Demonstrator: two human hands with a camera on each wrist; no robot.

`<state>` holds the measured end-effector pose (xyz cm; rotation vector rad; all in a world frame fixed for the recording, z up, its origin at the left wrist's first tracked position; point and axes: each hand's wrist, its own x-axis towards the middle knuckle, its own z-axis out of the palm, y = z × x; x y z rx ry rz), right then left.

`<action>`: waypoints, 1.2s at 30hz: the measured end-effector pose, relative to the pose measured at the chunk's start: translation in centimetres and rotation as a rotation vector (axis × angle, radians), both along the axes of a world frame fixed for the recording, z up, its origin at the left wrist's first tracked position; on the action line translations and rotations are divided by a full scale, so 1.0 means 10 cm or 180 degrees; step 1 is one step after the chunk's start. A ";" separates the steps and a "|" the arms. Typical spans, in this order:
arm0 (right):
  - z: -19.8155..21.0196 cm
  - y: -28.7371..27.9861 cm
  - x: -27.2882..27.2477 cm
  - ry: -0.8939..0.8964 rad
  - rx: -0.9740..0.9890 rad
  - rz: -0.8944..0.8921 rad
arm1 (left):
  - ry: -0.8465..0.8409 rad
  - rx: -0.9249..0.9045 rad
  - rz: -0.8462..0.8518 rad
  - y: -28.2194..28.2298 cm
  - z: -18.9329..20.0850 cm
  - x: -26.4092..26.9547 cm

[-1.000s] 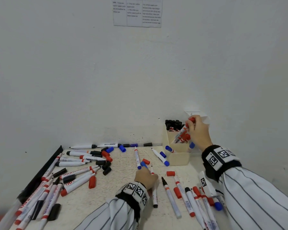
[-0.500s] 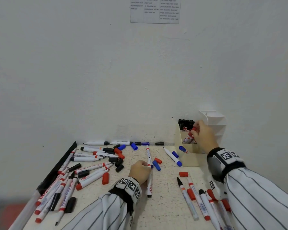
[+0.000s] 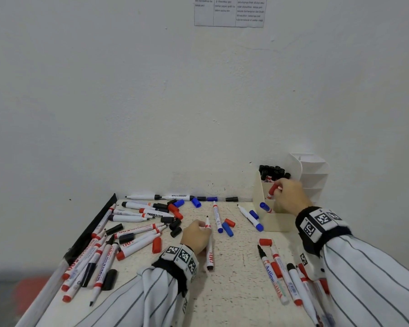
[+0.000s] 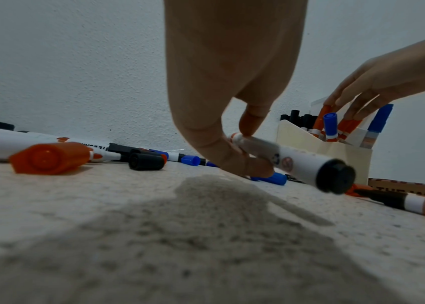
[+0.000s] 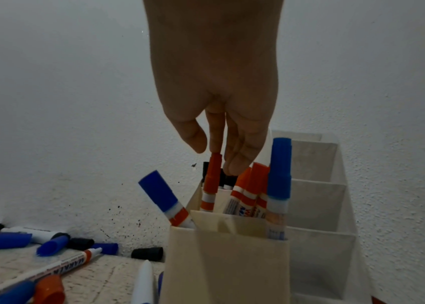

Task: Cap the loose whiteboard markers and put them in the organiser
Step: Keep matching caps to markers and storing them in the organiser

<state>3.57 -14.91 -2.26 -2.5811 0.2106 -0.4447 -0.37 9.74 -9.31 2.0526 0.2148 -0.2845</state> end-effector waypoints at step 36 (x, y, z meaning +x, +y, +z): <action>-0.55 1.96 -0.20 0.1682 -0.0327 0.1791 | -0.0329 0.0249 0.0552 1.06 -0.07 -0.37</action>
